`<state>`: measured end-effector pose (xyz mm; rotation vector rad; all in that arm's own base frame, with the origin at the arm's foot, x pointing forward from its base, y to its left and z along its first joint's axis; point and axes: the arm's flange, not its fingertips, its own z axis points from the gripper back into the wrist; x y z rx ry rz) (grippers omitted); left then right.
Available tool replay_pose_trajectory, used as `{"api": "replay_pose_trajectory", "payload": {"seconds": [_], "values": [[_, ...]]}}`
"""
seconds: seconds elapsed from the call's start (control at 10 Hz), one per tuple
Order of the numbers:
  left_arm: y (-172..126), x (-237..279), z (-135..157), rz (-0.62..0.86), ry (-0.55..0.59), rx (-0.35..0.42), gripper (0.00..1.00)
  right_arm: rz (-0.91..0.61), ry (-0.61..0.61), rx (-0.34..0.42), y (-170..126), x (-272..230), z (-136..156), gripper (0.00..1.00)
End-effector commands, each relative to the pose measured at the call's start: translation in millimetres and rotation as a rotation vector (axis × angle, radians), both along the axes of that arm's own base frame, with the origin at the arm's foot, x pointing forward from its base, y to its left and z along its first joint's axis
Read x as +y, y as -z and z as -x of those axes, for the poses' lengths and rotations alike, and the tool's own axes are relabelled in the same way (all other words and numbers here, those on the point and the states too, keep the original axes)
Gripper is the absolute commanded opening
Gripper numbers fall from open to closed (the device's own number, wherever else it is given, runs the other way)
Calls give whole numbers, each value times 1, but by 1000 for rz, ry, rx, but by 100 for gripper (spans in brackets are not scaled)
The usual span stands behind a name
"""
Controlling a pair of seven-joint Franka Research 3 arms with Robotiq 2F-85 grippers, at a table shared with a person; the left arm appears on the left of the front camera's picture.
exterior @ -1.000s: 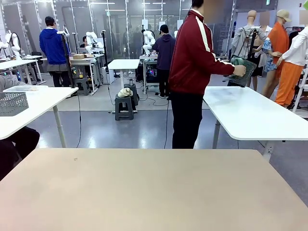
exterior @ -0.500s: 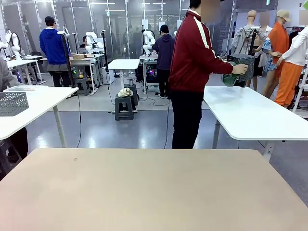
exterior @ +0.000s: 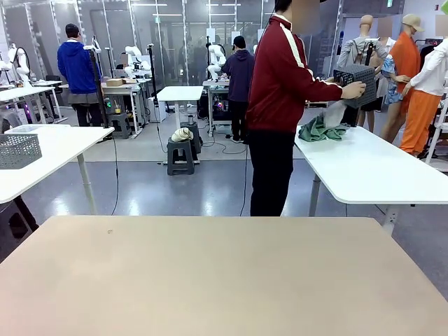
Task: Fold the towels and place them in the basket.
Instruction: When a person lays out a Towel with hook on the table, fold it in half twice.
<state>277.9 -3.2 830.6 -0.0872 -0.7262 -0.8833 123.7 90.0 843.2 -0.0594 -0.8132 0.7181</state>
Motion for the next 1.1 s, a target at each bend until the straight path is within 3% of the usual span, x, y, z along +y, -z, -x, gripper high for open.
{"api": "replay_pose_trajectory", "payload": {"seconds": [0.0,1.0], "values": [[0,0,0,5,6,-2,100,-2,-4,-9,-1,-1,6,100],[0,0,0,5,6,-2,100,-2,-4,-9,-1,-1,6,100]]}}
